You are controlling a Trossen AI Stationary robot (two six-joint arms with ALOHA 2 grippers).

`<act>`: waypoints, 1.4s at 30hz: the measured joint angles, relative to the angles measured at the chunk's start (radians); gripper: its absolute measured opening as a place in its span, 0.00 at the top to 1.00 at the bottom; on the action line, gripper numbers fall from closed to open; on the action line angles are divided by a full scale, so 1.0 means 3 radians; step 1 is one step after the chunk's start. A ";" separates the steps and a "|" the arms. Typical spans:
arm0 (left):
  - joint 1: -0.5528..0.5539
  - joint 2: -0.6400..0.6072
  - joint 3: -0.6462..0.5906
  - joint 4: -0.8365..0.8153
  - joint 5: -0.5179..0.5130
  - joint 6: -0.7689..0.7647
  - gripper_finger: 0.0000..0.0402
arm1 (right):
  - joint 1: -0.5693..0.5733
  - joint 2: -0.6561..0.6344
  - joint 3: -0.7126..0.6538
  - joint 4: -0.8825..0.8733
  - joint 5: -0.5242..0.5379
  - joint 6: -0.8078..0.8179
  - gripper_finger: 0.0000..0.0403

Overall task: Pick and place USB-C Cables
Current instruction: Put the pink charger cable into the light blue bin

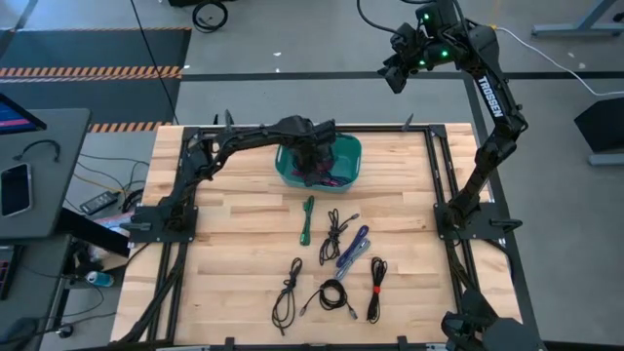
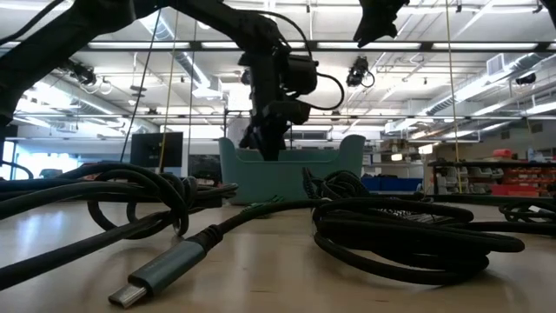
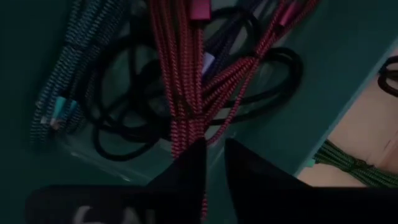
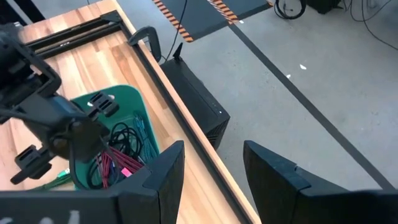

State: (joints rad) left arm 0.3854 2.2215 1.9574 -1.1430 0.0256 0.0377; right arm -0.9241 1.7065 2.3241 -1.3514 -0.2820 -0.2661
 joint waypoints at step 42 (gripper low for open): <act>-0.0039 0.0313 -0.0006 0.0046 -0.0368 -0.0098 0.43 | 0.0000 0.0000 0.0000 -0.0045 -0.0021 -0.0113 0.58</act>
State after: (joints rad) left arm 0.3737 2.3153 1.9556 -1.1293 -0.0848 0.0084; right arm -0.9241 1.7065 2.3241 -1.3647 -0.2884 -0.3001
